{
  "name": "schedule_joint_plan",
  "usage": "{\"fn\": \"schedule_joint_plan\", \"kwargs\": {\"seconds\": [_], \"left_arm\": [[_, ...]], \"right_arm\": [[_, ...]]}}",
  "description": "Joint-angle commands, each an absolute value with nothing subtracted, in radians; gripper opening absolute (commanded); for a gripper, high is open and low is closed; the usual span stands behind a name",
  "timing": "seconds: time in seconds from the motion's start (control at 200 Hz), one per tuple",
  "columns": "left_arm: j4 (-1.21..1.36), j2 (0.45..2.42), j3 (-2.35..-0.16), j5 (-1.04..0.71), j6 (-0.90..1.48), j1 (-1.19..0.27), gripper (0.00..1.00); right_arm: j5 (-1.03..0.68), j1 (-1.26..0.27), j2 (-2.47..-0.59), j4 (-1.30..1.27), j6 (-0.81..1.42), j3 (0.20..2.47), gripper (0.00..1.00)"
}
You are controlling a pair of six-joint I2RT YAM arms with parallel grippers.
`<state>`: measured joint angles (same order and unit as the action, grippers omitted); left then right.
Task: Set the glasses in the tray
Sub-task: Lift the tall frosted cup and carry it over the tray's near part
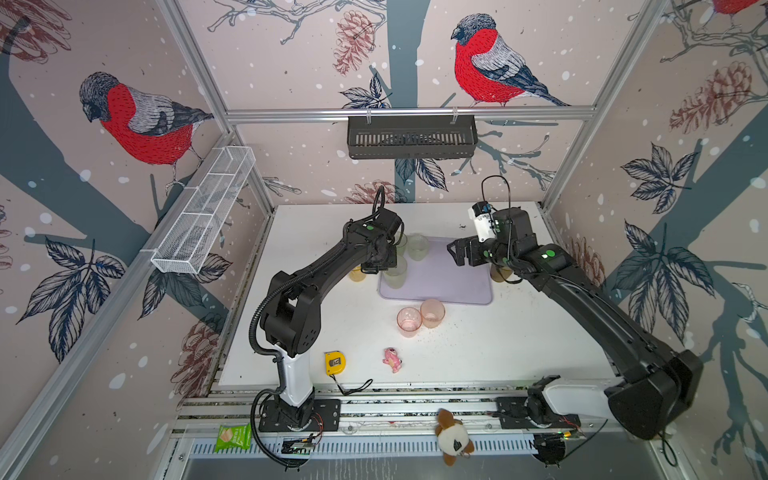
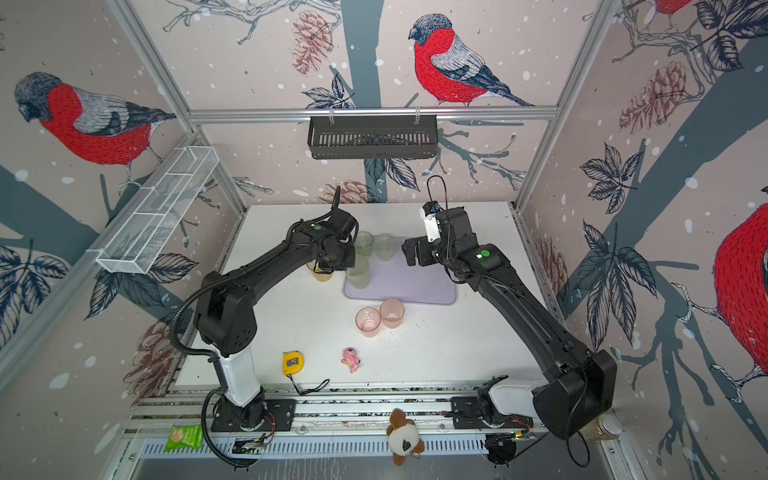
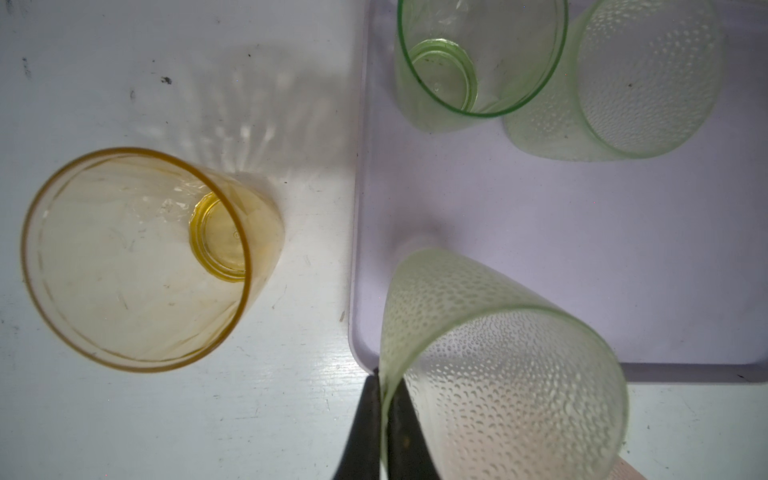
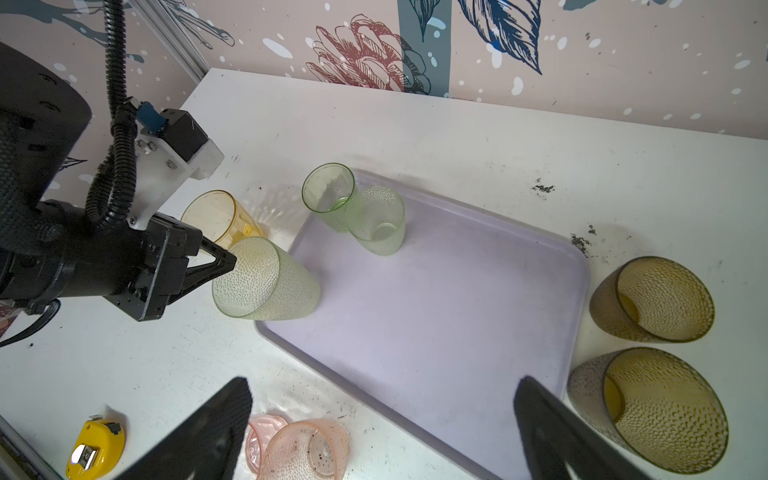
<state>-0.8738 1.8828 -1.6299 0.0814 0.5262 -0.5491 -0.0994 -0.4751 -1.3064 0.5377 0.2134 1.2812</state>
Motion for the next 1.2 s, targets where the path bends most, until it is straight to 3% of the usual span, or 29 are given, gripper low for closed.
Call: {"fn": "schedule_joint_plan", "kwargs": {"seconds": [0.0, 1.196], "left_arm": [[-0.867, 1.890, -1.643, 0.110, 0.542, -0.550, 0.00], [-0.900, 1.941, -1.690, 0.142, 0.530, -0.549, 0.01]], "right_arm": [[-0.095, -0.474, -1.305, 0.507, 0.224, 1.281, 1.00], [-0.096, -0.463, -1.306, 0.500, 0.224, 1.284, 1.00]]}}
